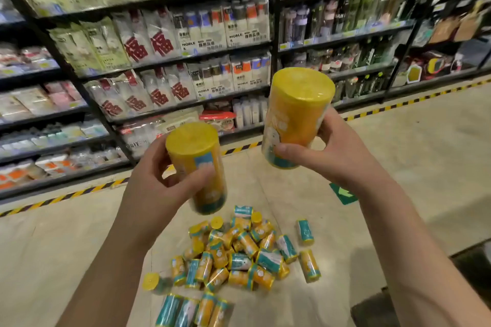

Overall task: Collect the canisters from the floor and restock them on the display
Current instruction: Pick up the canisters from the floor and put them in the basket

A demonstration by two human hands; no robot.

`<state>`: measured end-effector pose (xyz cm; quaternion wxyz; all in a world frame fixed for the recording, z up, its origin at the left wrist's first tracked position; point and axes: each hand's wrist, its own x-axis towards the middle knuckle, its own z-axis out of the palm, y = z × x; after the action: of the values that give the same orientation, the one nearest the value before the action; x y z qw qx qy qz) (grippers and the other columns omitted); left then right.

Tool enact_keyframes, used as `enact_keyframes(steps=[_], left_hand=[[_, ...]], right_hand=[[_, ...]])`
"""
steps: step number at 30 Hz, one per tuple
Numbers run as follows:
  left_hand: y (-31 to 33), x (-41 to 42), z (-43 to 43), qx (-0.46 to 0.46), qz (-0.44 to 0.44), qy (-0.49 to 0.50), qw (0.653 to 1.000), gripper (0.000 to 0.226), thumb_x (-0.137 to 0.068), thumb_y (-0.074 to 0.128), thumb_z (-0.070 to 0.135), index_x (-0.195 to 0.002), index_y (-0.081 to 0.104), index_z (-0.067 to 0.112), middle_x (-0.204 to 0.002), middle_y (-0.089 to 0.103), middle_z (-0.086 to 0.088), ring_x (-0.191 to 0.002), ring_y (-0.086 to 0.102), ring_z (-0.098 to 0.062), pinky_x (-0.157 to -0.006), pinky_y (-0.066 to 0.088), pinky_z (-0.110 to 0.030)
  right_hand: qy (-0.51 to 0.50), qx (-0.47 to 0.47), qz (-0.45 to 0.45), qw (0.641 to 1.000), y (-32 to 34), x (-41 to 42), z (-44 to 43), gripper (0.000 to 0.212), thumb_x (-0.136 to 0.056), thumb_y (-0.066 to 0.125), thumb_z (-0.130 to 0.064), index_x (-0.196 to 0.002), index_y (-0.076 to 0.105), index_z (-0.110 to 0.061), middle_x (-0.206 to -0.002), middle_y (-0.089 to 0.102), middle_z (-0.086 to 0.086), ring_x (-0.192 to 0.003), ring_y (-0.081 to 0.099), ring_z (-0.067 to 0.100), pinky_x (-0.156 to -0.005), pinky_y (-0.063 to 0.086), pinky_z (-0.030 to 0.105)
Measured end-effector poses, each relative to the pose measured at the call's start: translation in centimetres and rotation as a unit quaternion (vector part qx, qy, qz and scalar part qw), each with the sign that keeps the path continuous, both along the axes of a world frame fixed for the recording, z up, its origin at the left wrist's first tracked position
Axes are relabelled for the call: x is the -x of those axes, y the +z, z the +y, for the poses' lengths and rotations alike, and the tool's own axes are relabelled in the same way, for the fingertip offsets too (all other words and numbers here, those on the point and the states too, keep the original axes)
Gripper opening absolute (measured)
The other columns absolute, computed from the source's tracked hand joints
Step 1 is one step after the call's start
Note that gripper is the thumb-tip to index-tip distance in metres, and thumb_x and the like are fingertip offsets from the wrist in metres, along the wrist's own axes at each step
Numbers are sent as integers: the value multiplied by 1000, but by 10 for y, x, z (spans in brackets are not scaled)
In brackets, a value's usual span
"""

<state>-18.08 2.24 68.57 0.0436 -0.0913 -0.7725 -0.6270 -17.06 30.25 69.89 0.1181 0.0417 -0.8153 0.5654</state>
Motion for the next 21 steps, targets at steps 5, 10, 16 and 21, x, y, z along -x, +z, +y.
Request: enact_keyframes(steps=[5, 10, 16, 21], left_hand=[[100, -24, 1, -11, 28, -3, 1000, 64, -66, 89, 39, -125, 63, 35, -109, 72, 17, -103, 66, 1, -81, 52, -27], [165, -50, -11, -15, 66, -4, 998, 54, -70, 87, 46, -119, 64, 40, -108, 72, 20, -104, 65, 2, -86, 51, -30], [202, -70, -34, -42, 103, 1, 994, 48, -65, 80, 56, -110, 67, 44, -108, 74, 15, -102, 69, -5, -85, 54, -34], [216, -78, -67, -62, 113, 19, 991, 45, -60, 78, 62, -103, 68, 50, -109, 74, 11, -103, 71, -9, -88, 56, -40]], right_hand=[[5, -15, 36, 999, 95, -38, -10, 52, -69, 83, -53, -114, 56, -49, -112, 67, -27, -104, 64, -3, -92, 53, 34], [31, -16, 57, 998, 146, -68, -29, 51, -72, 82, -46, -115, 54, -48, -108, 67, -31, -99, 64, -7, -74, 50, 10], [65, 25, 109, 992, 172, -70, -63, 49, -76, 84, -45, -114, 56, -58, -117, 69, -19, -106, 68, 6, -88, 60, 34], [95, 20, 131, 987, 192, -63, -95, 50, -76, 79, -58, -120, 55, -54, -116, 69, -16, -105, 68, 9, -86, 58, 34]])
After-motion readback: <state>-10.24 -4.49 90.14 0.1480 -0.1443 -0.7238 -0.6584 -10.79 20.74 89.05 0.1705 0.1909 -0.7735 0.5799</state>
